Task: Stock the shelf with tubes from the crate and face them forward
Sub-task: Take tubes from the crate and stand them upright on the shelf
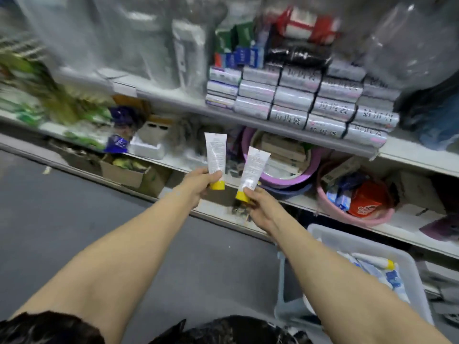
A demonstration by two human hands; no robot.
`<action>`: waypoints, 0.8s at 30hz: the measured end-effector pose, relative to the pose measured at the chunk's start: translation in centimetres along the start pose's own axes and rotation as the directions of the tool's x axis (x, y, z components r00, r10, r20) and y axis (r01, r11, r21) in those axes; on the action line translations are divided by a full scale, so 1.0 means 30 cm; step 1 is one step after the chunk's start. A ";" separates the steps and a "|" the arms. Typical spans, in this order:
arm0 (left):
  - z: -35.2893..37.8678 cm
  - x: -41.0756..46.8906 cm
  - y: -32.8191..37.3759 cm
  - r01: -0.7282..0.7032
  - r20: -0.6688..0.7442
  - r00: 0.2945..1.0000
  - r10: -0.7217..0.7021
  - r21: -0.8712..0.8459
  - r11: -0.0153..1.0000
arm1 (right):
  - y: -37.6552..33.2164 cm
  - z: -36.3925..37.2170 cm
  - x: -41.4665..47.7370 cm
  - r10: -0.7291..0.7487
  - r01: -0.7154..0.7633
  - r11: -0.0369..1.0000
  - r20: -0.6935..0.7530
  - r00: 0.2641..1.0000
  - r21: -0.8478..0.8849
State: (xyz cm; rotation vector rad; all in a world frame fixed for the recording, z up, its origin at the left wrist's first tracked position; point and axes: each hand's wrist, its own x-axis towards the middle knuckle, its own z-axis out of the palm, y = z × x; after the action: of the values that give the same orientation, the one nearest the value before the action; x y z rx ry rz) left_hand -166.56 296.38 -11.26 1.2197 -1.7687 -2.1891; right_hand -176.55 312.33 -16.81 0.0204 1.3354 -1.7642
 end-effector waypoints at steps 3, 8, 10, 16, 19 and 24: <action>-0.236 -0.078 0.160 -0.151 -0.083 0.985 0.148 -0.024 0.988 | -0.057 0.282 0.028 -0.059 0.063 0.997 0.078 0.995 -0.045; -0.543 -0.202 0.438 -0.356 -0.199 0.921 0.336 -0.074 0.932 | -0.209 0.691 0.016 -0.187 0.206 0.977 0.229 0.955 -0.061; -0.637 -0.233 0.549 -0.437 -0.226 0.882 0.412 -0.070 0.897 | -0.292 0.839 0.009 -0.239 0.264 0.963 0.274 0.931 -0.058; -0.905 -0.292 0.891 -0.599 -0.299 0.759 0.579 0.029 0.800 | -0.537 1.254 0.057 -0.353 0.416 0.907 0.416 0.838 -0.070; -1.052 -0.263 1.081 -0.678 -0.311 0.673 0.671 0.103 0.727 | -0.682 1.499 0.148 -0.425 0.510 0.858 0.477 0.769 -0.057; -1.272 -0.132 1.406 -0.693 -0.356 0.595 0.721 0.226 0.684 | -0.893 1.844 0.294 -0.502 0.556 0.831 0.459 0.733 0.022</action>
State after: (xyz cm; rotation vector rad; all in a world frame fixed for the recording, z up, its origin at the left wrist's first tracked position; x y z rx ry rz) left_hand -157.66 254.13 25.96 0.6999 -1.7157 -1.2954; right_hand -173.10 264.25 22.34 -0.8743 1.1533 -1.9811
